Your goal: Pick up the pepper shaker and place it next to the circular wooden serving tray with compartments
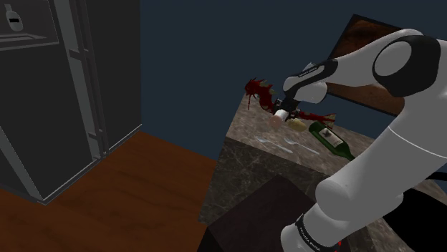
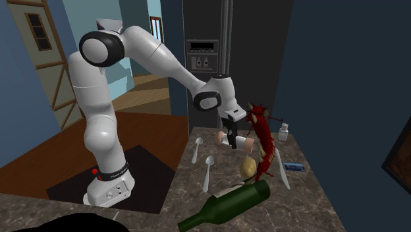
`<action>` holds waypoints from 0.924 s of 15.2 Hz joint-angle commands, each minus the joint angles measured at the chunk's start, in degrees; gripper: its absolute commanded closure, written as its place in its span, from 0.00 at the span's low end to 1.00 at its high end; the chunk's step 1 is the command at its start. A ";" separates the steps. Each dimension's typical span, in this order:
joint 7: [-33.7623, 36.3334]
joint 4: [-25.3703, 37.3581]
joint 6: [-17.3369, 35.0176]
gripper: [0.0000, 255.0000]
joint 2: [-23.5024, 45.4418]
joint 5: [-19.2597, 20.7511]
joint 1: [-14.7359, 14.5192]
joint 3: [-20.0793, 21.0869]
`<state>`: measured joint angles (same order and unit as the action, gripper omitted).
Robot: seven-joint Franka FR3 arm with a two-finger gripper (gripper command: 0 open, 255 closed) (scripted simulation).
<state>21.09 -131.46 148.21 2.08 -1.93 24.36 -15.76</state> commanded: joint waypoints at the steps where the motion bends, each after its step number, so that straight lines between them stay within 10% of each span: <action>1: 0.39 0.48 -1.46 1.00 -1.01 0.55 -0.02 -0.05; 14: 2.14 5.27 -11.43 1.00 -6.39 2.96 -0.03 0.13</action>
<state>23.17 -126.68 137.66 -3.93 0.90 24.31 -15.63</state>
